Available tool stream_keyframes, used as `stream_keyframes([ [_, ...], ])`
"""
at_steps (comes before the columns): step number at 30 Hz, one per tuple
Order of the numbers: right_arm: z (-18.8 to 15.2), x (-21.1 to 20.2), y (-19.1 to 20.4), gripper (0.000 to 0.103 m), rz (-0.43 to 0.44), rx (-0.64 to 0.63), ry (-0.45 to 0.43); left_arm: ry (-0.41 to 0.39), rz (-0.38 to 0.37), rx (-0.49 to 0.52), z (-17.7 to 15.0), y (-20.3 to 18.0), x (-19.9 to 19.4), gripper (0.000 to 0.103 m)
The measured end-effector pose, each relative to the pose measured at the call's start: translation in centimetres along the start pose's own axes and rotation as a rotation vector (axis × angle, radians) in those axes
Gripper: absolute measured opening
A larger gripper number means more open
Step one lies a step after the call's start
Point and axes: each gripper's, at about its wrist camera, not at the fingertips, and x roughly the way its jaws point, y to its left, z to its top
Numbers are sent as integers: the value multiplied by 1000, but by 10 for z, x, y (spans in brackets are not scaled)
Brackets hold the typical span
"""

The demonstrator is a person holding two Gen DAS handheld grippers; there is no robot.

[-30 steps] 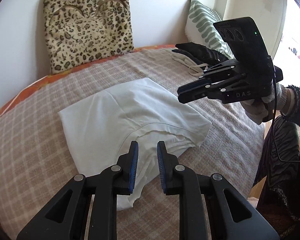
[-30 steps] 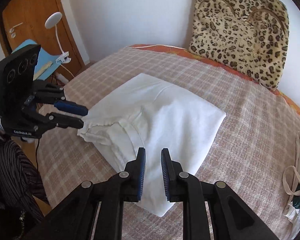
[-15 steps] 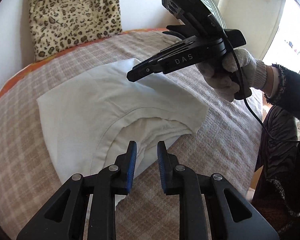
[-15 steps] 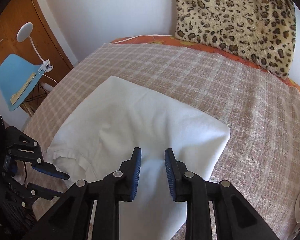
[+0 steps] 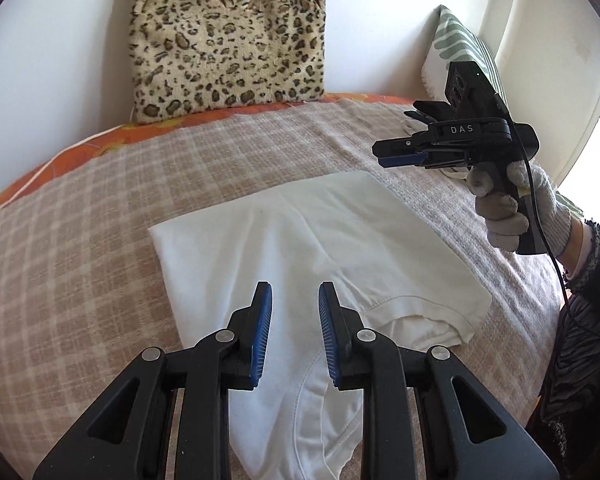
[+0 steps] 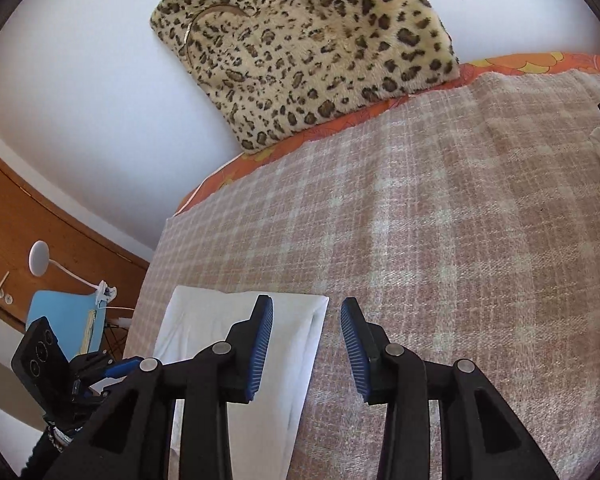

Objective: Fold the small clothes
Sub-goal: 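Close both grippers on the edges of the folded white shirt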

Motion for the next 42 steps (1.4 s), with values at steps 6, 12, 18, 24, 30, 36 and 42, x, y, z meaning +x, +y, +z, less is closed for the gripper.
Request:
stream_keyframes([
  [6, -1, 29, 32, 36, -98, -171, 22, 63, 30, 7, -15, 2, 23, 22],
  [12, -2, 36, 60, 31, -313, -330, -4, 6, 61, -21, -34, 2, -1, 24],
  [18, -20, 54, 127, 30, -130, -500, 49, -75, 80, -161, -45, 13, -46, 42],
  [24, -39, 97, 127, 28, -204, -535, 180, -76, 35, -416, -74, 41, -66, 42],
  [30, -23, 52, 113, 51, -70, -370, 121, -54, -68, -607, -99, 53, -57, 42],
  [36, -6, 8, 50, 70, 25, -90, 41, -36, -129, -694, -110, 55, -41, 46],
  [42, -3, 15, 0, 68, 69, 59, 59, -22, -161, -778, -115, 67, -29, 46],
])
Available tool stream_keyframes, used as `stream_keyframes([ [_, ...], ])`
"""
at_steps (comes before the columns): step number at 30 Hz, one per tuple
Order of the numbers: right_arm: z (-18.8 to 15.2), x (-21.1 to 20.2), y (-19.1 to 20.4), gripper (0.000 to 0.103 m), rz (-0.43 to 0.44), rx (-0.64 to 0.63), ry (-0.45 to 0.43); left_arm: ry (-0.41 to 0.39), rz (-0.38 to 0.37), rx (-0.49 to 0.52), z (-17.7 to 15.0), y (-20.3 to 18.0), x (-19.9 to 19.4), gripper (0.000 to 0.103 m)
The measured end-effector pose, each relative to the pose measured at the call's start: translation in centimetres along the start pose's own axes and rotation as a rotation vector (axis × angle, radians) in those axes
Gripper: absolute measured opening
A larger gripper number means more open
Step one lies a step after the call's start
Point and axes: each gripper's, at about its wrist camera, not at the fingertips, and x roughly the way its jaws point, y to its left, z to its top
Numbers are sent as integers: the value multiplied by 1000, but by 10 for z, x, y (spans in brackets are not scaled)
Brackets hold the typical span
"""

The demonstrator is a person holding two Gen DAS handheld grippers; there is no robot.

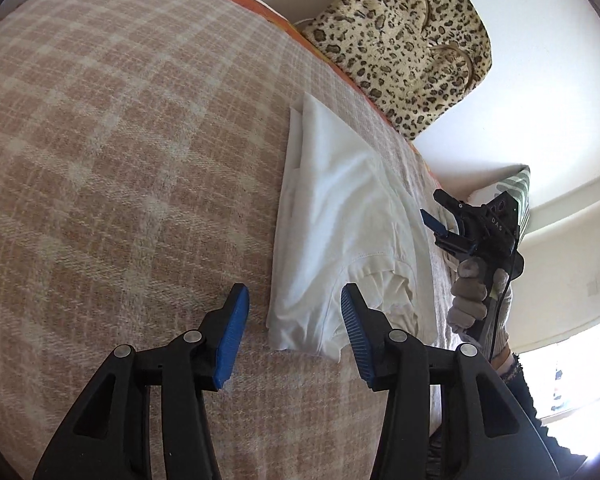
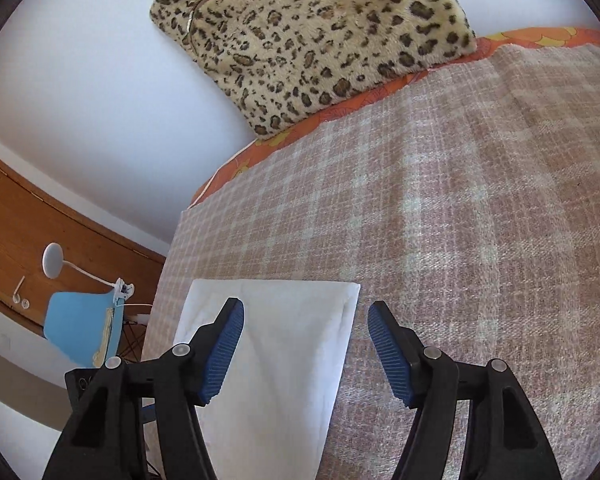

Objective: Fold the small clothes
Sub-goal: 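Close both grippers on the edges of the folded white shirt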

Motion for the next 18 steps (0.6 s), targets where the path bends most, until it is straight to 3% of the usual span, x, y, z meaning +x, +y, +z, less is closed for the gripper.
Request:
stream_keyframes([
  [7, 0, 10, -18, 65, 66, 37, 7, -15, -75, -60, 4, 9, 5, 46],
  [12, 2, 24, -18, 55, 119, 30, 27, -9, -135, -75, 4, 9, 11, 46],
  [18, 0, 34, -8, 52, 140, -14, 39, -12, -131, -40, 4, 2, 14, 46],
])
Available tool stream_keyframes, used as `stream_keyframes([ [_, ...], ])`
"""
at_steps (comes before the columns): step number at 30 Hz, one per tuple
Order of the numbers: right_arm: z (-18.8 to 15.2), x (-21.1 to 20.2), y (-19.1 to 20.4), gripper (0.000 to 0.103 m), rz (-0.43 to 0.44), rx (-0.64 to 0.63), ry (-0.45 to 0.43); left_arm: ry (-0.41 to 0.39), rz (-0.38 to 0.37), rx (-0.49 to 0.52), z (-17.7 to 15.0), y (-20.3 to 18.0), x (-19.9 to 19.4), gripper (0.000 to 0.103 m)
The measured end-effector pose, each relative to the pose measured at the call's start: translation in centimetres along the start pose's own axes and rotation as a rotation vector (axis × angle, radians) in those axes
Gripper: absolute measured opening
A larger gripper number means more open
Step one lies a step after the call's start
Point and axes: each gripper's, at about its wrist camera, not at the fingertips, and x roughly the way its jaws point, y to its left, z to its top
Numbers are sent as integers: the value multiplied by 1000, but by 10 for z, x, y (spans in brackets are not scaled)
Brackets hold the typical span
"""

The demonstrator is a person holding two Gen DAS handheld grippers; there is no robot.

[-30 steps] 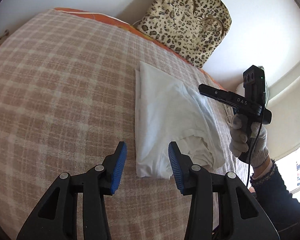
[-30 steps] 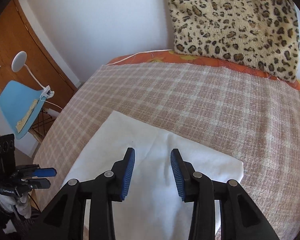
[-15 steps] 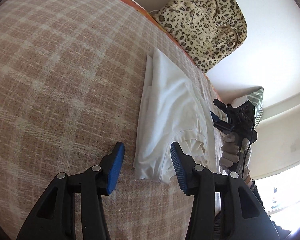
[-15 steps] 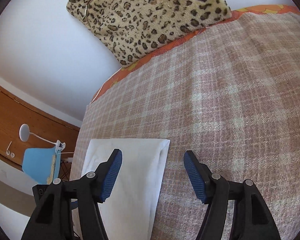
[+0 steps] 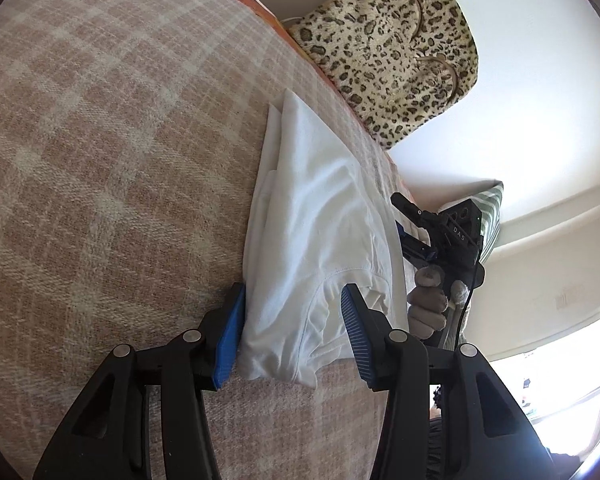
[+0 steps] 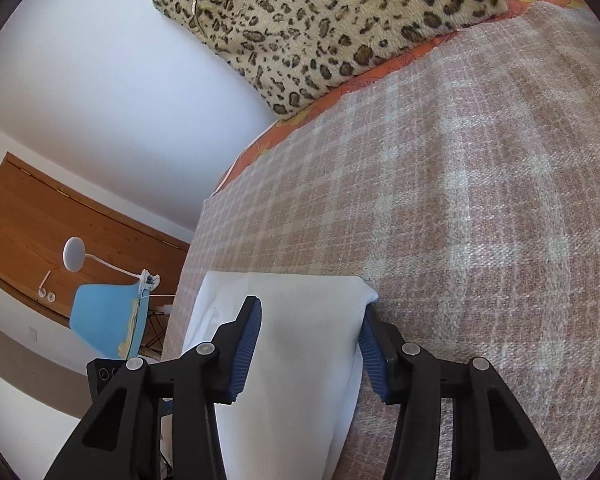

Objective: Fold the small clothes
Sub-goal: 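Close both grippers on the edges of the folded white shirt, then lift the folded shirt with both grippers and carry it onto the clothes stack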

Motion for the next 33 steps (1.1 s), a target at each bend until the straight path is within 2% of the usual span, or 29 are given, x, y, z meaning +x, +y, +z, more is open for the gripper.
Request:
stream_keyframes([
  [2, -1, 0, -1, 48, 4, 11, -5, -1, 4, 5, -1, -2, 1, 44],
  [3, -1, 0, -2, 42, 1, 21, -8, -2, 8, 7, -1, -3, 1, 43],
  [5, -1, 0, -5, 38, 4, 38, -13, 17, 21, 14, -3, -4, 5, 30],
  [7, -2, 0, -5, 36, 0, 39, -15, 14, 45, 33, -3, -8, 6, 27],
  [8, -2, 1, -4, 35, -2, 38, -16, 12, 60, 45, -4, -9, 7, 21],
  [11, -5, 7, 0, 21, -25, 35, -7, 3, 107, 72, -4, -13, 8, 12],
  [13, -5, 8, 5, 12, -60, 20, -11, -12, 151, 130, -6, -22, 8, 10],
  [15, -6, 6, 13, 9, -76, -3, -22, -28, 194, 205, -9, -35, 9, 9],
  [18, -6, 0, 28, 7, -91, -46, -44, -48, 205, 250, -11, -43, 7, 7],
  [26, -8, -23, 67, 6, -96, -148, -98, -90, 163, 297, -12, -64, 1, 6],
  [33, -8, -51, 81, 5, -79, -148, -142, -97, 104, 315, -14, -89, 4, 6],
])
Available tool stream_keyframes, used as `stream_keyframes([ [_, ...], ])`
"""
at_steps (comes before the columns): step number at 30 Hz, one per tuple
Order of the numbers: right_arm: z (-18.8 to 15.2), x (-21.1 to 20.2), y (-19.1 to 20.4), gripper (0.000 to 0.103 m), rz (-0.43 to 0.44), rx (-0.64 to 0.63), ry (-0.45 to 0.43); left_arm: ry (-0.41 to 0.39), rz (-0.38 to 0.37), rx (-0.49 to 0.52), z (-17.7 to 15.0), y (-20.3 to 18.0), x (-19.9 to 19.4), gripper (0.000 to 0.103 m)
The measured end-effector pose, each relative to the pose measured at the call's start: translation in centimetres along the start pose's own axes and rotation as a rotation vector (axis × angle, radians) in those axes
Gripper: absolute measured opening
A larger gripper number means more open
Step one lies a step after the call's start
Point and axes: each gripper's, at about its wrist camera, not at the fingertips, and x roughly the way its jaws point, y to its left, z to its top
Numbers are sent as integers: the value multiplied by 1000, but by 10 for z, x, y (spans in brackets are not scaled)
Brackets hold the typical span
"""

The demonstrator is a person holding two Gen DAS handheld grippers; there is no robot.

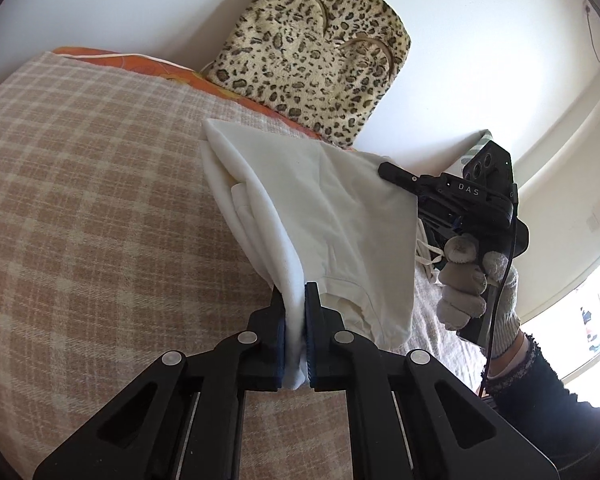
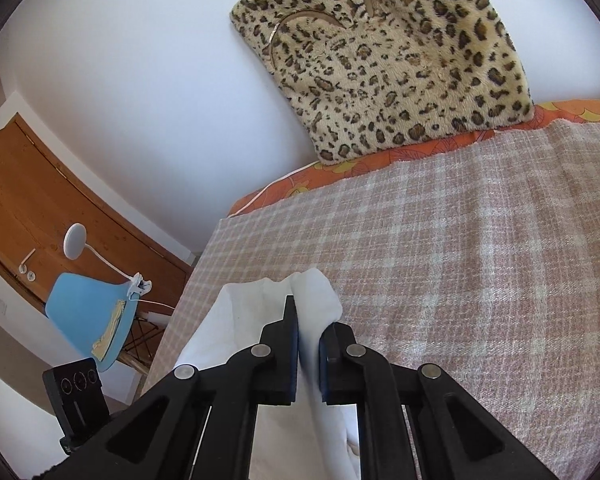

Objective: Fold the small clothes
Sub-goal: 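Lift the folded shirt with both grippers and carry it onto the clothes stack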

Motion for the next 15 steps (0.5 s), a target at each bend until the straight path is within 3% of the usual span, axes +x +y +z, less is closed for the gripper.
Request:
stream_keyframes([
  [7, 8, -52, -2, 5, -47, -5, -63, 17, -75, 74, 11, -45, 13, 6],
  [15, 16, -132, -35, 5, -116, 28, -160, 40, -168, 161, 24, -109, 39, 6],
])
